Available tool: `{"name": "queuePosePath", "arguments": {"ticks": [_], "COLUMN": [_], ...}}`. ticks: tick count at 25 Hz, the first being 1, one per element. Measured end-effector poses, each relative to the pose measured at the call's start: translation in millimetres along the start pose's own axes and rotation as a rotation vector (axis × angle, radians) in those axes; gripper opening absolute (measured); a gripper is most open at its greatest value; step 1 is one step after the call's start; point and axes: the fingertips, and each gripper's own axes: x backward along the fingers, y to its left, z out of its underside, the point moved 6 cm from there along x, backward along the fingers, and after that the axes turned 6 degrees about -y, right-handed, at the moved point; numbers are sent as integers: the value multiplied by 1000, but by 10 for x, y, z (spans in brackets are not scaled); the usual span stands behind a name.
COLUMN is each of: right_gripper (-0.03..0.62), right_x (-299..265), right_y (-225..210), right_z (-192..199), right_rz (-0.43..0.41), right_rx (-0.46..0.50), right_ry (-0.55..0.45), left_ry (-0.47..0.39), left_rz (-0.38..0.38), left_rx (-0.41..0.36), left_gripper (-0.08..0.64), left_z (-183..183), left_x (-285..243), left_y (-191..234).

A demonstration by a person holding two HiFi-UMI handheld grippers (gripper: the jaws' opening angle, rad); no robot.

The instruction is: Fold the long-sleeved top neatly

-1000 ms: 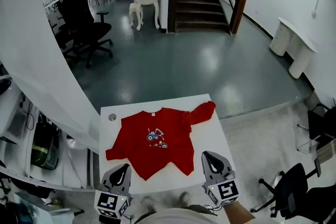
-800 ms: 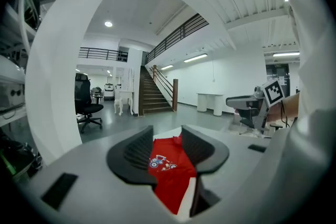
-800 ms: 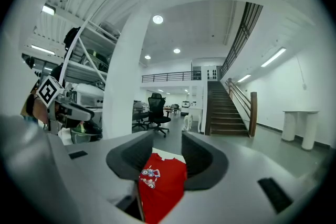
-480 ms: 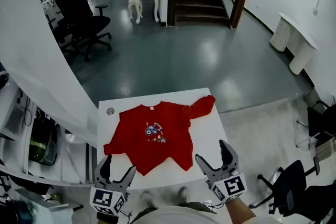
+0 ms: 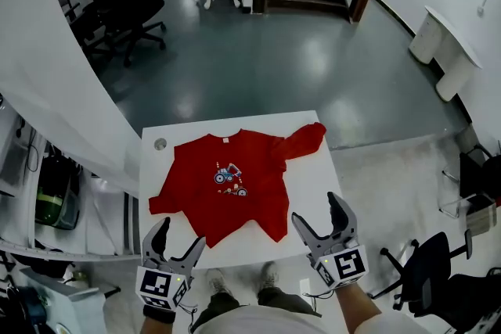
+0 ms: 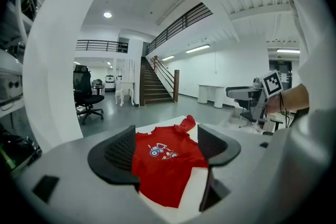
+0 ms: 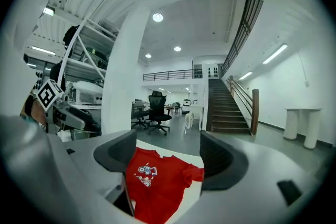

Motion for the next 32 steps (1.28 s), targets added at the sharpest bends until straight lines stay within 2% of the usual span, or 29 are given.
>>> {"name": "queuePosePath", "arguments": {"ticks": [15,32], "right_gripper": [385,383], "right_x": [-451,-781], "right_y": [-115,-182], "right_z": [478,990], "right_rz": [-36,-60], "right_rx": [-1,-10], "right_ry": [56,101], "left_ry": [173,352], "left_rz": [39,61], "left_rx": [48,48], "left_gripper": [368,347], "left_z": [873,1810], "left_x": [-460,-700], "left_y": [-42,-142]}}
